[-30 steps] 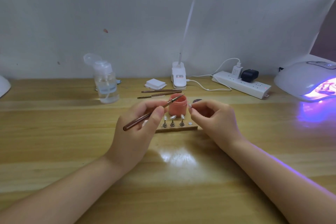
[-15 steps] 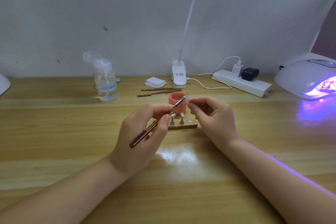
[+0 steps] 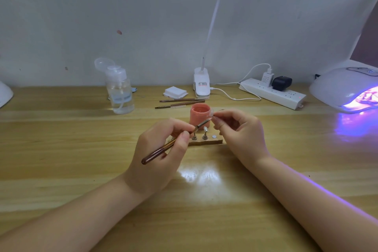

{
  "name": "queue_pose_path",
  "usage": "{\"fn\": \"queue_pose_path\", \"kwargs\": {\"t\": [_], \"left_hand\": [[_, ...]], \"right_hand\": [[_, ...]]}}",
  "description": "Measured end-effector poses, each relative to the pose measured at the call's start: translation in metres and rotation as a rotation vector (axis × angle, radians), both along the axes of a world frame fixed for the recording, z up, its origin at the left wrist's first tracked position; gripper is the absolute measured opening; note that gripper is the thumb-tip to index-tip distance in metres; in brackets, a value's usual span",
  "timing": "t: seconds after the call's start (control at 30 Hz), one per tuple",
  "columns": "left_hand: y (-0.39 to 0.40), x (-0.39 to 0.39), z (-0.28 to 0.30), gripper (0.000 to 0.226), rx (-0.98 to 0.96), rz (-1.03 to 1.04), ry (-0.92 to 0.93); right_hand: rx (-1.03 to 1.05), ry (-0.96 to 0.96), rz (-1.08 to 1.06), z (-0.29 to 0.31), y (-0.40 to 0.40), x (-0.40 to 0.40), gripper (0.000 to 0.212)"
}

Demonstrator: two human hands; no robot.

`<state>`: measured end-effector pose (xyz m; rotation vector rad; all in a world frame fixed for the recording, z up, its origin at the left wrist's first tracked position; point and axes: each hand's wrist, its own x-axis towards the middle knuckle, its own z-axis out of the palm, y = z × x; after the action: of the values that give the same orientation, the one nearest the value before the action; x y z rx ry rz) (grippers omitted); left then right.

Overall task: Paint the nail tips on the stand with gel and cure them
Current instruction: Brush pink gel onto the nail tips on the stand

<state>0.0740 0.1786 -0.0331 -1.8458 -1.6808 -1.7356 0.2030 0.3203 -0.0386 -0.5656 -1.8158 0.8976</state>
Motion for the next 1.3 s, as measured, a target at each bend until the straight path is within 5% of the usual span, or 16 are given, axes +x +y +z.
{"fn": "queue_pose_path", "kwargs": {"t": [0.97, 1.3], "left_hand": [[-0.0018, 0.0001, 0.0001, 0.020, -0.015, -0.033, -0.085], [-0.0017, 0.0028, 0.0041, 0.024, -0.018, 0.000, 0.025]], "right_hand": [[-0.013, -0.029, 0.016, 0.0007, -0.0015, 0.0012, 0.018], [-0.042, -0.022, 0.006, -0.0007, 0.0028, -0.0007, 0.025]]}}
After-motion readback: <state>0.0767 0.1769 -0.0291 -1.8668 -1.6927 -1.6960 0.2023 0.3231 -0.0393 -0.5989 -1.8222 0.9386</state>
